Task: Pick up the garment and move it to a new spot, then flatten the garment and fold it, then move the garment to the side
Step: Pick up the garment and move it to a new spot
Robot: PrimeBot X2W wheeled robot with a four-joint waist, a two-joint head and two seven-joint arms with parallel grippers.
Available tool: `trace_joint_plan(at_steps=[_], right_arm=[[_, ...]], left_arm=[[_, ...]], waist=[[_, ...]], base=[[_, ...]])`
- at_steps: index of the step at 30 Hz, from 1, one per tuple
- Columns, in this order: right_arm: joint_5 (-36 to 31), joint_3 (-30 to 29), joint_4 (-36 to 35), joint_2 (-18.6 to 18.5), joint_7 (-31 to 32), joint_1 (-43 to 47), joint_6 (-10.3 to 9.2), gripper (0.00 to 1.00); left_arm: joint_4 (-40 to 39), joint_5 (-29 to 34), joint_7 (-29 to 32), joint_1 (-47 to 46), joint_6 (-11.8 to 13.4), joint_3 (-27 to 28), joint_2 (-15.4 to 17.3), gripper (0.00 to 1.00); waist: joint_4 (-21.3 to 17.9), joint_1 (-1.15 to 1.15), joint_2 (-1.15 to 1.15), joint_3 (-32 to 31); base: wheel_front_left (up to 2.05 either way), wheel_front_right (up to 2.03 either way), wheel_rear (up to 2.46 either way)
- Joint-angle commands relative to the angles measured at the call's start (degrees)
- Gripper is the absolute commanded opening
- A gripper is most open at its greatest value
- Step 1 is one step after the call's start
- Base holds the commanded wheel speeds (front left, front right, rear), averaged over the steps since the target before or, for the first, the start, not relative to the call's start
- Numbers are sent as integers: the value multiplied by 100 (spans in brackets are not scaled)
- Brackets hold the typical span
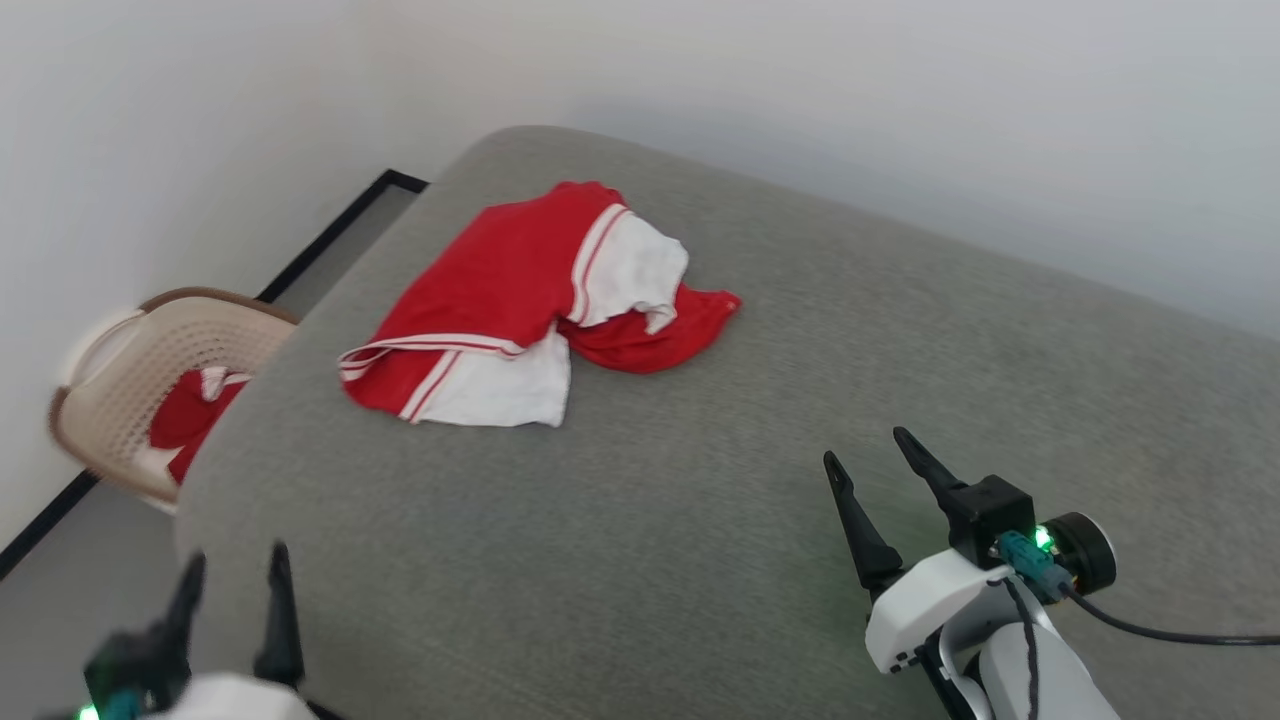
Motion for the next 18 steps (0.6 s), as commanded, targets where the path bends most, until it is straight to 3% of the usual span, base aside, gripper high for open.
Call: trace_joint_plan(at_steps=[1,4,9,13,18], right_arm=[[-41,3,-32,-9,-29,-24,-4,100],[-117,-65,-96,-18,-28,-76,-5,100],[-219,-199,-228,-4,-28,-154,-4,100],[-246,-251,-381,-10,-23,-222,-5,100],[-194,-235,-565,-5,-21,-261,-4,100]], left_arm=[[0,27,-31,-246,-32,-98,160,100],[61,-135,-31,-693,-38,-537,498,100],[488,-792,-31,-1590,-24,-1212,1397,100],[1156,-1432,-30,-2289,-25,-1765,2162,100],[2191,-2527,205,-3081,-25,-2948,3136,100]], waist=[[-292,0,0,131],[-661,0,0,314],[-1332,0,0,701],[-1849,0,0,1049],[-2422,0,0,1423]], base=[[0,0,0],[0,0,0],[0,0,0],[0,0,0],[0,0,0]])
